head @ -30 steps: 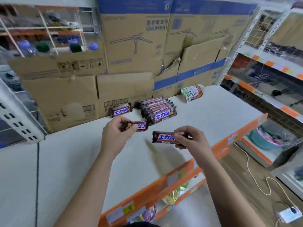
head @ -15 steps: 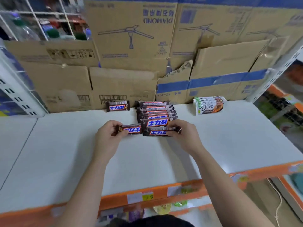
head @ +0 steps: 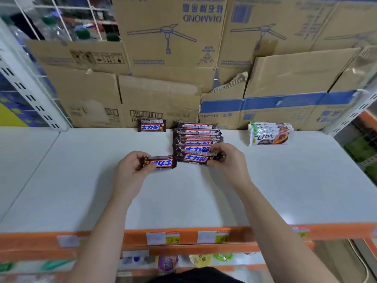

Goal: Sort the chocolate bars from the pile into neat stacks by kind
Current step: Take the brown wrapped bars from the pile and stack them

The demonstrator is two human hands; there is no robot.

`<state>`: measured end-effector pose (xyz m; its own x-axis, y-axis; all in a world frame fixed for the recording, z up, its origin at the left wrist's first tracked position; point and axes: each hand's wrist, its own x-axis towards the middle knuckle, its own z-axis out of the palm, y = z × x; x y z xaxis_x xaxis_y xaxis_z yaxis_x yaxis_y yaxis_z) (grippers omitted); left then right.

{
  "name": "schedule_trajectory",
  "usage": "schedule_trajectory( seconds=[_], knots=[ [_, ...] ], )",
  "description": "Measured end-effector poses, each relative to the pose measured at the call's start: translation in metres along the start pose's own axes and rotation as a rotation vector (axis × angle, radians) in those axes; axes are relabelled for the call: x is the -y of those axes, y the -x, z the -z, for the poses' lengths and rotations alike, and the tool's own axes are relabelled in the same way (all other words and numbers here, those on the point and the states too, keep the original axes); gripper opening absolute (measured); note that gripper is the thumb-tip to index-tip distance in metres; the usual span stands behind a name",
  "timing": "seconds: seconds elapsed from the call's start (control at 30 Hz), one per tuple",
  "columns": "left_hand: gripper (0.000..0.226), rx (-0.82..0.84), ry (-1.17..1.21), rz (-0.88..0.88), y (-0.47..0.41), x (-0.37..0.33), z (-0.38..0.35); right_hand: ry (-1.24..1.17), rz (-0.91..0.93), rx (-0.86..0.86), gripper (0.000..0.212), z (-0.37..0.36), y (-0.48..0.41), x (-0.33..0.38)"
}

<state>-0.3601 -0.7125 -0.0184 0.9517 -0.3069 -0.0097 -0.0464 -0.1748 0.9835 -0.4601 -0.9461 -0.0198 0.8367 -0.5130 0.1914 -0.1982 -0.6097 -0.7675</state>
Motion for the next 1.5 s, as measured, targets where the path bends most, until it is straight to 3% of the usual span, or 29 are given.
schedule_trajectory(
  seconds=[0.43, 0.7, 0.9, 1.17, 1.3, 1.5],
  knots=[
    [0.025, 0.036, 0.034, 0.007, -0.003, 0.001, 0.009, 0.081, 0.026, -0.159, 0.027, -0.018, -0.003, 0.002],
    [0.023, 0.037, 0.029, 0.012, -0.012, 0.003, 0.016, 0.091, 0.005, -0.145, 0.022, -0.019, -0.002, 0.012],
    [0.023, 0.005, -0.016, 0.047, -0.023, 0.009, 0.026, 0.107, 0.093, -0.079, 0.012, -0.026, 0.001, 0.023],
    [0.016, 0.005, 0.072, 0.014, -0.041, -0.004, 0.035, 0.131, 0.186, 0.138, 0.003, -0.057, 0.02, 0.045],
    [0.015, 0.041, 0.123, 0.068, -0.045, -0.012, 0.034, 0.174, 0.21, 0.18, 0.013, -0.065, 0.027, 0.048],
    [0.024, 0.087, 0.161, 0.096, -0.045, -0.015, 0.031, 0.181, 0.2, 0.189, 0.009, -0.065, 0.026, 0.045]
  ],
)
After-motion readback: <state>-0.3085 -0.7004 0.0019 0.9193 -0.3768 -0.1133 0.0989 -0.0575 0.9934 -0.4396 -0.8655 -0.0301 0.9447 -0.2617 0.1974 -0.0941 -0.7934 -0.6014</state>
